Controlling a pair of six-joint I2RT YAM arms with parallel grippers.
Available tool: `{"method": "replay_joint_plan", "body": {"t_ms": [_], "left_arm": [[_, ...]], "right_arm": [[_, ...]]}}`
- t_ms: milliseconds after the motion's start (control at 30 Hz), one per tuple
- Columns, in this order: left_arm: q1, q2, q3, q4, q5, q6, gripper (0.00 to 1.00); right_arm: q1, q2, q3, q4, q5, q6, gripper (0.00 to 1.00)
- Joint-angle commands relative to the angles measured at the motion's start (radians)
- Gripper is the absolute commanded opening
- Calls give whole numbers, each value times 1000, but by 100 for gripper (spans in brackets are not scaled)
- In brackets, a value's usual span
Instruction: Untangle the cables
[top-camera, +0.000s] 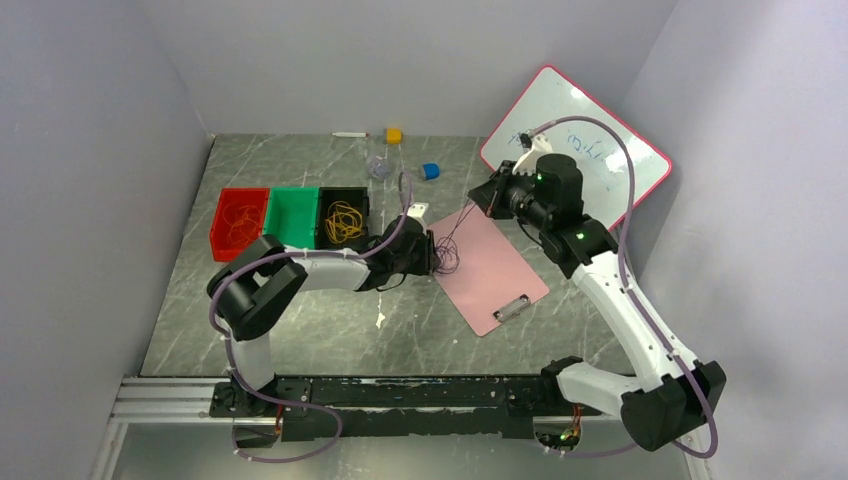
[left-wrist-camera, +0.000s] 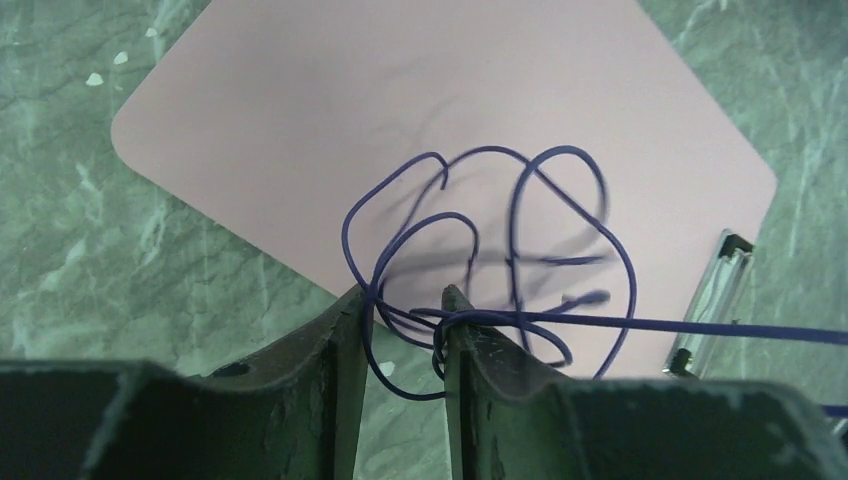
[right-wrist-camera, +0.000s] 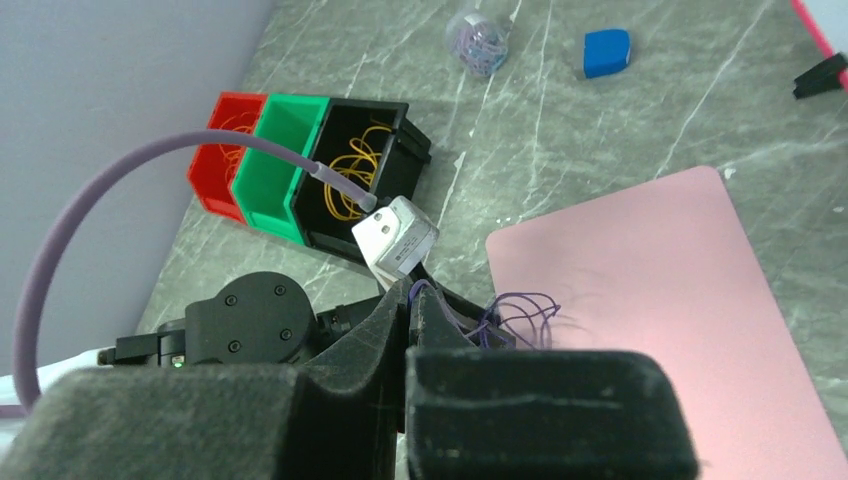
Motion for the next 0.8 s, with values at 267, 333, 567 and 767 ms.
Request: {"method": "replay_joint_plan", "body": {"t_ms": [267,333,567,767], "left_arm": [[-4,-17,-112,-199,-57,29,25],[-4,-13,-117,-202,-58,27,26],[-4,-25,-149,-190,-69,8,47],[-4,-32,-161,-198,-86,2,49]], "right_arm": [[-15,-120,199,203,87,-107,0],[-15,-126,219,197,106,-127,0],[-15,-154,307,148,244,-227,0],[-15,-185,333,144,339,-279,0]]}}
